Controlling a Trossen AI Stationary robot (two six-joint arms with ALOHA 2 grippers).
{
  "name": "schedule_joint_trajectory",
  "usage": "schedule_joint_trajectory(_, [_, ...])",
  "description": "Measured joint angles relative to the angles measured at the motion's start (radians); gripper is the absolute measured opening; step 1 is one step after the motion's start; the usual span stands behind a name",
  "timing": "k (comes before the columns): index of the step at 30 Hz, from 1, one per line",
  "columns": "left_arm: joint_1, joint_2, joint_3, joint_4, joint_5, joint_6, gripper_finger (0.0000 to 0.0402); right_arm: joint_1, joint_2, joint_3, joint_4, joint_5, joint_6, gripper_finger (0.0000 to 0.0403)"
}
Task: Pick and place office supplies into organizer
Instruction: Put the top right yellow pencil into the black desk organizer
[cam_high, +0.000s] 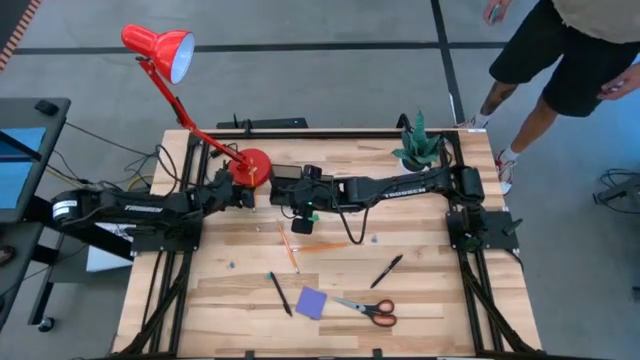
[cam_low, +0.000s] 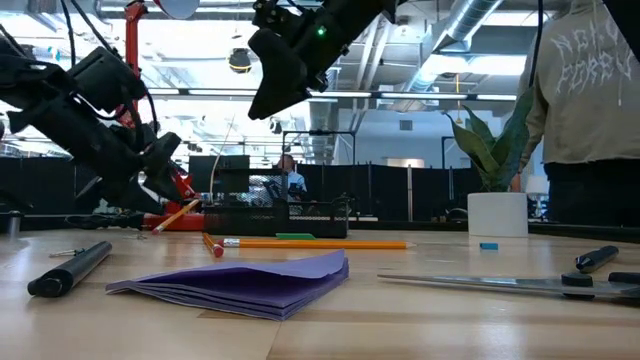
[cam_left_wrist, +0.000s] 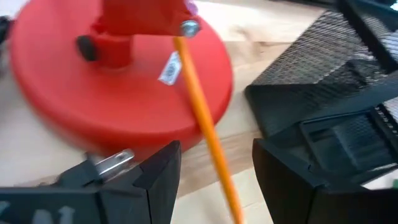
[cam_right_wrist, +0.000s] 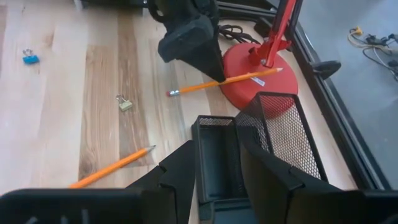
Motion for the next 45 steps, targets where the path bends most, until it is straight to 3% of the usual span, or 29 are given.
schedule_joint_trajectory(9, [0.0, 0.179, 0.0, 0.084, -0.002, -0.029, 0.019, 0.0, 0.0, 0.0, -0.002, -0.002, 0.003, 0.0122])
schedule_joint_trajectory(17, [0.0, 0.289, 0.001, 0.278, -0.011, -0.029, 0.019, 0.0, 0.0, 0.0, -0.003, -0.003, 0.003, 0.0121])
schedule_joint_trajectory(25, [0.0, 0.389, 0.003, 0.323, -0.018, -0.057, 0.0182, 0.0, 0.001, 0.0, -0.003, -0.003, 0.003, 0.0121])
schedule_joint_trajectory(31, [0.0, 0.449, 0.005, 0.385, -0.028, -0.032, 0.013, 0.0, 0.001, 0.0, -0.003, -0.003, 0.003, 0.0121])
schedule_joint_trajectory(37, [0.002, 0.46, 0.034, 0.37, -0.019, 0.065, 0.0017, 0.0, 0.001, 0.0, -0.007, -0.003, 0.003, 0.0122])
schedule_joint_trajectory(45, [-0.015, 0.458, 0.081, 0.457, 0.095, 0.152, 0.0005, 0.001, 0.001, 0.0, -0.035, -0.002, 0.008, 0.0123])
